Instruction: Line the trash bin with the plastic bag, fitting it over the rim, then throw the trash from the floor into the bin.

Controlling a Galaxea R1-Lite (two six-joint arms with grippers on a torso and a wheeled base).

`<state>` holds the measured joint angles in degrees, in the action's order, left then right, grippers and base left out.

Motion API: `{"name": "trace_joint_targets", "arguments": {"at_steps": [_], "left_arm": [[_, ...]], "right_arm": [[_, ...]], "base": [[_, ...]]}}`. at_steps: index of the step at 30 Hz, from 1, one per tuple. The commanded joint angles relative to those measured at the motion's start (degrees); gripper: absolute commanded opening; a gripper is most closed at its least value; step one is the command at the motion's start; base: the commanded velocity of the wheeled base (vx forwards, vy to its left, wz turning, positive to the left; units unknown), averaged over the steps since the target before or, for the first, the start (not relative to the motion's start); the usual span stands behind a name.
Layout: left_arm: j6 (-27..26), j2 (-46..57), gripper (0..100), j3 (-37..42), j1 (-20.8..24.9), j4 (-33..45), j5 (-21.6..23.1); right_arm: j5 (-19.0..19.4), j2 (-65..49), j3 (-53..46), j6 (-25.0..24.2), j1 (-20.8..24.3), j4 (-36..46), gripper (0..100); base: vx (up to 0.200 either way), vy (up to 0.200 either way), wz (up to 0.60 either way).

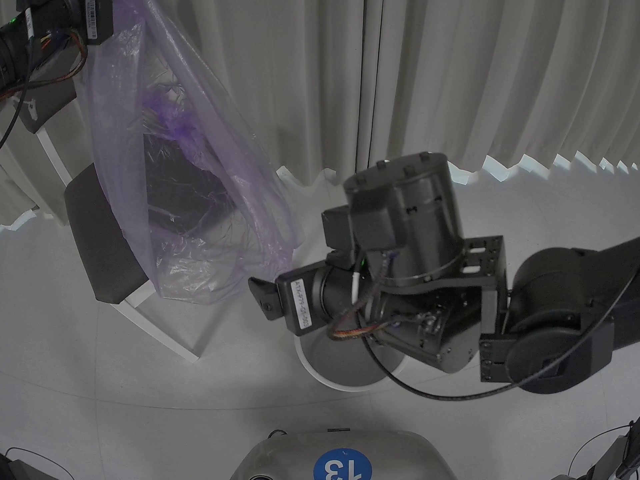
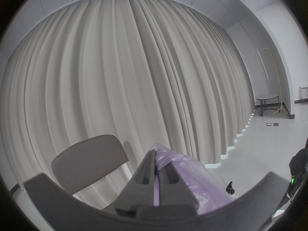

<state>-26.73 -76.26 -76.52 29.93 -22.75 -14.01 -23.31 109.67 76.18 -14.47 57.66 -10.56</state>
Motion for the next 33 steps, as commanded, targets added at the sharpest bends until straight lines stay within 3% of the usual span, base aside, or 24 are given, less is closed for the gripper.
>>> {"name": "trace_joint_targets", "arguments": {"at_steps": [1, 5, 8, 17, 33], "left_arm": [[-0.1, 0.0, 0, 0.1, 0.0, -0.1, 0.0], [-0.1, 0.0, 0, 0.1, 0.0, -0.1, 0.0], [0.0, 0.1, 0, 0.1, 0.0, -0.1, 0.0], [0.0, 0.2, 0, 0.2, 0.0, -0.1, 0.0], [0.0, 0.4, 0, 0.8, 0.0, -0.1, 0.0]], "right_arm": [[-3.8, 4.3, 6.3, -1.1, 1.2, 2.5, 100], [-4.6, 5.7, 8.0, -1.0, 1.8, 2.6, 100], [-9.6, 9.0, 11.7, -0.6, 2.1, 4.7, 100], [-14.3, 10.2, 16.3, -0.6, 2.9, 10.5, 100], [-17.6, 10.5, 18.2, 0.4, 0.5, 10.9, 100]], "base": [[0.0, 0.0, 0.0], [0.0, 0.0, 0.0], [0.0, 0.0, 0.0], [0.0, 0.0, 0.0], [0.0, 0.0, 0.0]]}}
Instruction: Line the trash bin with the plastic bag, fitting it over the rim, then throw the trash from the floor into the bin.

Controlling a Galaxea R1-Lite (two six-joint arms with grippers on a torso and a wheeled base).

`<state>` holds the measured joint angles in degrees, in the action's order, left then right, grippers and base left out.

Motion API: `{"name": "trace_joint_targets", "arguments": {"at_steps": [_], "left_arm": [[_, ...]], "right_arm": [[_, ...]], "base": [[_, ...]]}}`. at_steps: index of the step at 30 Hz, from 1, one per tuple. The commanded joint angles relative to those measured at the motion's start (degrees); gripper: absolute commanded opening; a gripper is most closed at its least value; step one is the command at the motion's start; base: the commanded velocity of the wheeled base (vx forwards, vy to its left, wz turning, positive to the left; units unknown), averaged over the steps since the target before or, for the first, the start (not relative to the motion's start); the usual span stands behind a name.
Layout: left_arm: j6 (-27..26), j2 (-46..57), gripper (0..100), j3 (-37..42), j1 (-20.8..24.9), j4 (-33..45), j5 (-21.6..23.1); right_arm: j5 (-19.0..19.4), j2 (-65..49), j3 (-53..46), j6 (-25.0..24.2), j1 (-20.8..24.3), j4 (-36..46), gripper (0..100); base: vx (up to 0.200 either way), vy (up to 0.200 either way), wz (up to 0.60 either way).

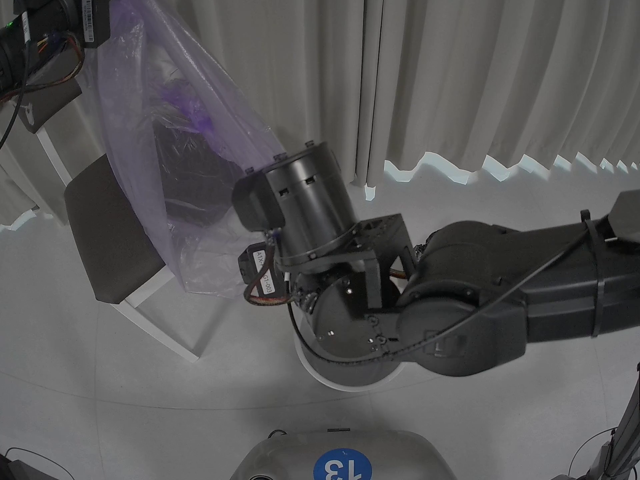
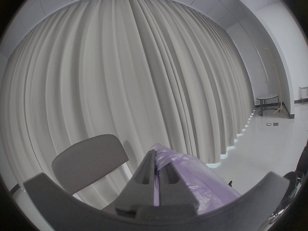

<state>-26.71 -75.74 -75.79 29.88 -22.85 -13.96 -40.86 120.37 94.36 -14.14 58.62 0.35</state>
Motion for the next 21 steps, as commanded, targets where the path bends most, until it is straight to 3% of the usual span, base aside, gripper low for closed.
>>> {"name": "trace_joint_targets", "arguments": {"at_steps": [1, 8, 9, 21], "left_arm": [[0.0, -0.1, 0, 0.0, 0.0, 0.0, 0.0], [0.0, -0.1, 0, 0.1, 0.0, 0.0, 0.0], [0.0, -0.2, 0, 0.1, 0.0, 0.0, 0.0], [0.0, -0.5, 0, 0.1, 0.0, 0.0, 0.0]], "right_arm": [[-0.1, -0.2, 0.0, 0.1, -0.6, 0.0, 100], [-0.3, -0.3, 0.0, 0.4, -1.5, 0.8, 100], [-0.3, -0.3, 0.0, 0.3, -1.5, 0.8, 0], [-1.9, -0.6, -0.1, 0.4, -1.1, 1.8, 0]], "base": [[0.0, 0.0, 0.0], [0.0, 0.0, 0.0], [0.0, 0.0, 0.0], [0.0, 0.0, 0.0]]}}
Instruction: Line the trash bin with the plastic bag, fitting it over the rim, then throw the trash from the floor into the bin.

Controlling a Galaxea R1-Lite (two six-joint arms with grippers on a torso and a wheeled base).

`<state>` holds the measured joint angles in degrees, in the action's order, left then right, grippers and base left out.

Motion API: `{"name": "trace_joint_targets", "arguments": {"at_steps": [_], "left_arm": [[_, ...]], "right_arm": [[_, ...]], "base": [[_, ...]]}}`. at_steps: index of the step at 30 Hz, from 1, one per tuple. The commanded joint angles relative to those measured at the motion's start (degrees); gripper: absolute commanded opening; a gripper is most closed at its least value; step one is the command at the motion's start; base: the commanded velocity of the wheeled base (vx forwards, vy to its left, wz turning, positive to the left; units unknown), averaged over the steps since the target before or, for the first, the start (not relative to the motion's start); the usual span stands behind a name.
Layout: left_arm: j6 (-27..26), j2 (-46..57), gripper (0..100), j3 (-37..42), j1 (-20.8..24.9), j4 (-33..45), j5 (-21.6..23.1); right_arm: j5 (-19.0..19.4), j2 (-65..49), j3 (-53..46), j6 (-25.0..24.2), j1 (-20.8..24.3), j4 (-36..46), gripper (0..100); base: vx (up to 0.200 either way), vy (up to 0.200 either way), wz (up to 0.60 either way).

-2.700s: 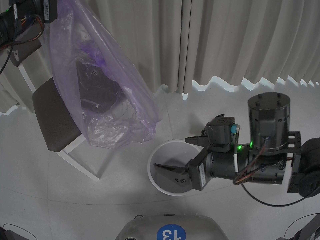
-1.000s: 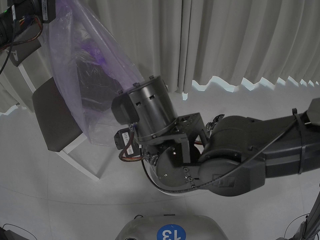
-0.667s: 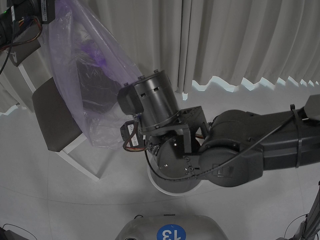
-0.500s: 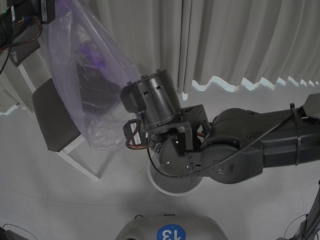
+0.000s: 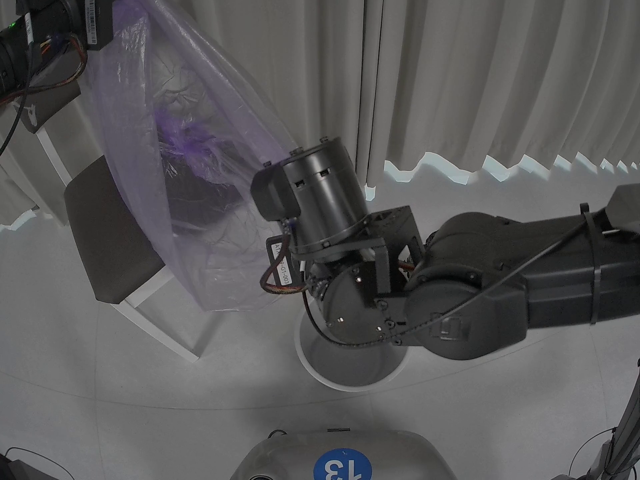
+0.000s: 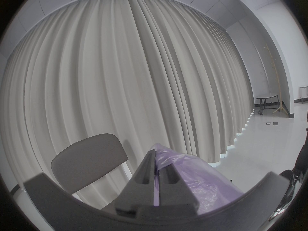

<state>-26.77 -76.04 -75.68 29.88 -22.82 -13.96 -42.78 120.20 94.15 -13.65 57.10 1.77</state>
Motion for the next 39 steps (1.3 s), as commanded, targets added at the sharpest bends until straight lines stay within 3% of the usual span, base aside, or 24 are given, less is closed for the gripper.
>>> {"name": "trace_joint_targets", "arguments": {"at_steps": [1, 10, 16, 23, 26, 31, 37, 39], "left_arm": [[0.1, -0.2, 0, 0.0, 0.0, 0.0, 0.0], [0.5, 0.0, 0, 0.1, 0.0, 0.1, 0.0], [3.6, 1.8, 0, 0.5, 3.2, 2.4, 0.0], [9.5, 4.1, 0, 2.6, 6.6, 9.6, 0.9], [10.6, 4.4, 0, 7.4, 6.9, 9.5, 5.0], [11.5, 3.6, 0, 11.0, 8.1, 9.4, 5.3], [16.9, 1.2, 0, 18.2, 12.3, 9.3, 5.3], [17.5, 0.1, 0, 20.0, 12.5, 9.2, 5.3]], "right_arm": [[0.0, -0.5, 0.2, -0.1, 0.4, 0.6, 0], [0.2, -2.7, -1.1, -0.1, 0.4, 0.7, 0], [6.8, -14.6, -8.5, -0.5, 0.5, 1.7, 0], [11.1, -24.8, -15.3, -2.7, -0.2, 5.2, 0], [15.1, -30.7, -20.3, -4.1, -2.4, 8.4, 0], [17.9, -37.8, -27.0, -4.4, -5.4, 10.9, 0], [27.4, -46.0, -37.6, -4.0, -11.6, 12.0, 0], [28.5, -48.3, -41.0, -4.0, -12.2, 11.6, 0]], "base": [[0.0, 0.0, 0.0], [0.0, 0.0, 0.0], [0.0, 0.0, 0.0], [0.0, 0.0, 0.0], [0.0, 0.0, 0.0], [0.0, 0.0, 0.0], [0.0, 0.0, 0.0], [0.0, 0.0, 0.0]]}}
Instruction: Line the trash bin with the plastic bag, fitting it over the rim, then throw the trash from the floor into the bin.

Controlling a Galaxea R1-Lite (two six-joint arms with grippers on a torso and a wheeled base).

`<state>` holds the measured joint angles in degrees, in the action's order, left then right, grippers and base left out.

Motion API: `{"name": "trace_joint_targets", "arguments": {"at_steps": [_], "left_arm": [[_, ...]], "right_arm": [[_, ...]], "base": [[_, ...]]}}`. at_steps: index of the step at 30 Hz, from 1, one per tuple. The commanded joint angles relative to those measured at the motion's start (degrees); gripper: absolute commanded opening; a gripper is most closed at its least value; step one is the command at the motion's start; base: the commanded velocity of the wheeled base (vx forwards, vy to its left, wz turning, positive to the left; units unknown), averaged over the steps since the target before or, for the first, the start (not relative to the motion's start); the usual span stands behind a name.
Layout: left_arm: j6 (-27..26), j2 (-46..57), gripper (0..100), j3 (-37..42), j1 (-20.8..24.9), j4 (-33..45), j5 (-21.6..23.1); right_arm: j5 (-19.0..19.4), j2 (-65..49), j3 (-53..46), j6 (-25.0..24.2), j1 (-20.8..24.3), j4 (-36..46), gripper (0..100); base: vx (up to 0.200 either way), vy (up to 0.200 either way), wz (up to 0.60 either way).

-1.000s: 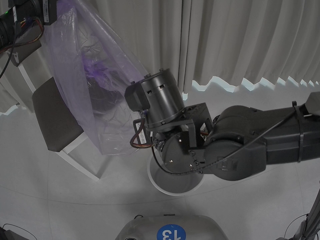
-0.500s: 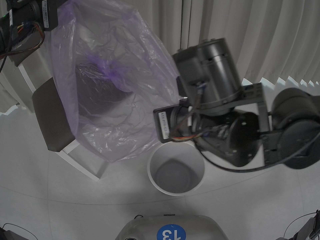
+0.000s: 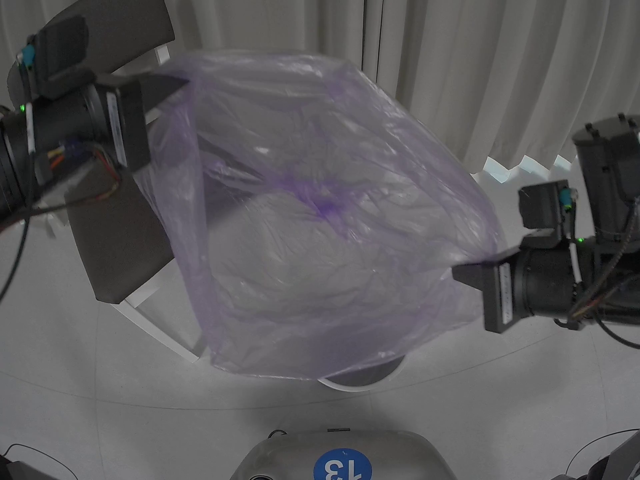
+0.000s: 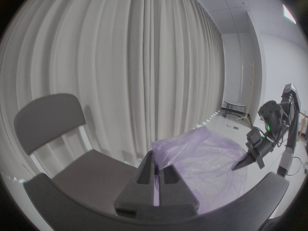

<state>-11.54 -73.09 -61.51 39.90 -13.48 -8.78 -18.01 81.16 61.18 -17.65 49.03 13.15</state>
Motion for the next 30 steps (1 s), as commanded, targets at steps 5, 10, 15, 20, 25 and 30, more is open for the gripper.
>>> {"name": "trace_joint_targets", "arguments": {"at_steps": [5, 10, 15, 20, 25, 30], "left_arm": [[6.3, -4.2, 0, 7.7, 3.8, -0.1, 0.3], [10.7, -6.8, 0, 7.8, 4.0, -0.1, 0.2], [12.1, -8.3, 0, 9.6, 3.3, -0.1, 0.3], [16.4, -9.2, 0, 13.0, 3.3, -0.4, 0.2], [17.3, -9.3, 0, 16.7, 3.2, -5.6, 0.1], [16.9, -8.8, 0, 17.9, 1.3, -9.5, 0.2]], "right_arm": [[3.9, -13.2, -13.0, 0.0, -4.1, -0.1, 0], [4.0, -14.8, -15.4, -0.4, -4.4, -1.4, 0], [4.7, -14.4, -20.1, -0.1, -6.0, -6.7, 0], [7.9, -10.5, -24.6, 0.1, -7.2, -13.6, 0], [8.1, -7.6, -25.4, 0.3, -7.5, -16.3, 0], [8.3, -5.7, -24.4, 7.8, -10.2, -15.6, 0]], "base": [[0.0, 0.0, 0.0], [0.0, 0.0, 0.0], [0.0, 0.0, 0.0], [0.0, 0.0, 0.0], [0.0, 0.0, 0.0], [0.0, 0.0, 0.0]]}}
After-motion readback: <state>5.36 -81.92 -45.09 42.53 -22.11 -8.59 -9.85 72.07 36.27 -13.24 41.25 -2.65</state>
